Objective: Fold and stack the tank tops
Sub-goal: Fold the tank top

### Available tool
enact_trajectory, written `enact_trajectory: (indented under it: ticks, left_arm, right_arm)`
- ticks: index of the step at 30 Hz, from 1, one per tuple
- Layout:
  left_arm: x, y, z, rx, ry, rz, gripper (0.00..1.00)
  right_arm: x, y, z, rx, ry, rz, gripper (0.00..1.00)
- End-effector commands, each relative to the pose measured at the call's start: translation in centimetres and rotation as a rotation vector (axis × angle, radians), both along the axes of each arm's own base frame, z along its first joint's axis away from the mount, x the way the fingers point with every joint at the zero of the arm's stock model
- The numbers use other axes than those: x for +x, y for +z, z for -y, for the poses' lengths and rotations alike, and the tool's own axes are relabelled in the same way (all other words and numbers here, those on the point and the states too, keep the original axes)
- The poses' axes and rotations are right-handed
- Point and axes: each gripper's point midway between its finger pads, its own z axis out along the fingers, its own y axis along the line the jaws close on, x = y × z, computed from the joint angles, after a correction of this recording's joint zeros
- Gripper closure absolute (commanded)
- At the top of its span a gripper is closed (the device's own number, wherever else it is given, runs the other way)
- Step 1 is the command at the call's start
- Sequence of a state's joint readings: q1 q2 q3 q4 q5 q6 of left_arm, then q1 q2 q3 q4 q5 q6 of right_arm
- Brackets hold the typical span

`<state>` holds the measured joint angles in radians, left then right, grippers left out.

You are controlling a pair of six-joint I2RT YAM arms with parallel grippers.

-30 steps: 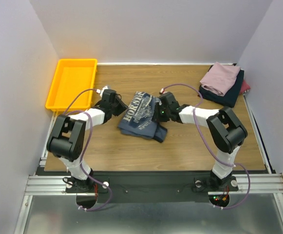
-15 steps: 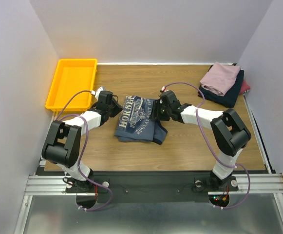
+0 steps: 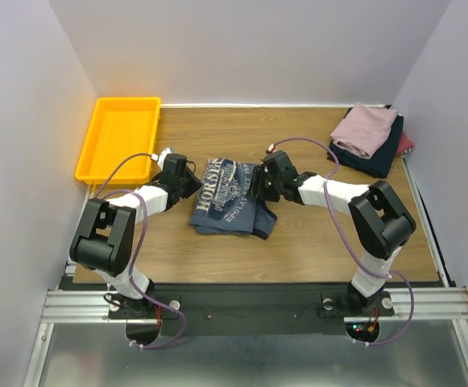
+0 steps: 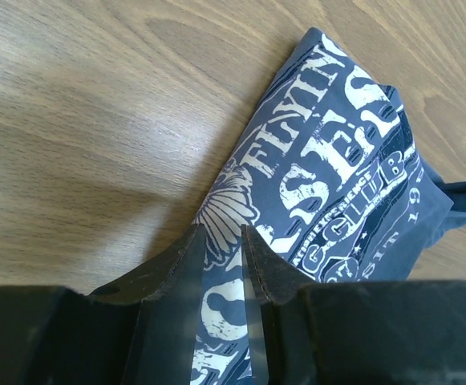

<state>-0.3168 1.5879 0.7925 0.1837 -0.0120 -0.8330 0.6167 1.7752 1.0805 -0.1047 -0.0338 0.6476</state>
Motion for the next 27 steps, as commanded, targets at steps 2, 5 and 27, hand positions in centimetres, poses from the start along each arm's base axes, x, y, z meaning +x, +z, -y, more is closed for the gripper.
enact_trajectory:
  ticks: [2, 5, 27]
  left_arm:
    - [0.3, 0.2, -0.1, 0.011, -0.012, 0.029, 0.64]
    - [0.3, 0.1, 0.0, 0.011, -0.021, 0.027, 0.64]
    - [0.8, -0.2, 0.2, -0.006, -0.07, 0.025, 0.64]
  right_arm:
    - [0.8, -0.3, -0.2, -0.01, -0.042, 0.005, 0.52]
    - [1.2, -0.6, -0.2, -0.022, -0.049, 0.006, 0.64]
    - [4.6, 8.6, -3.1, -0.036, -0.046, 0.197, 0.94]
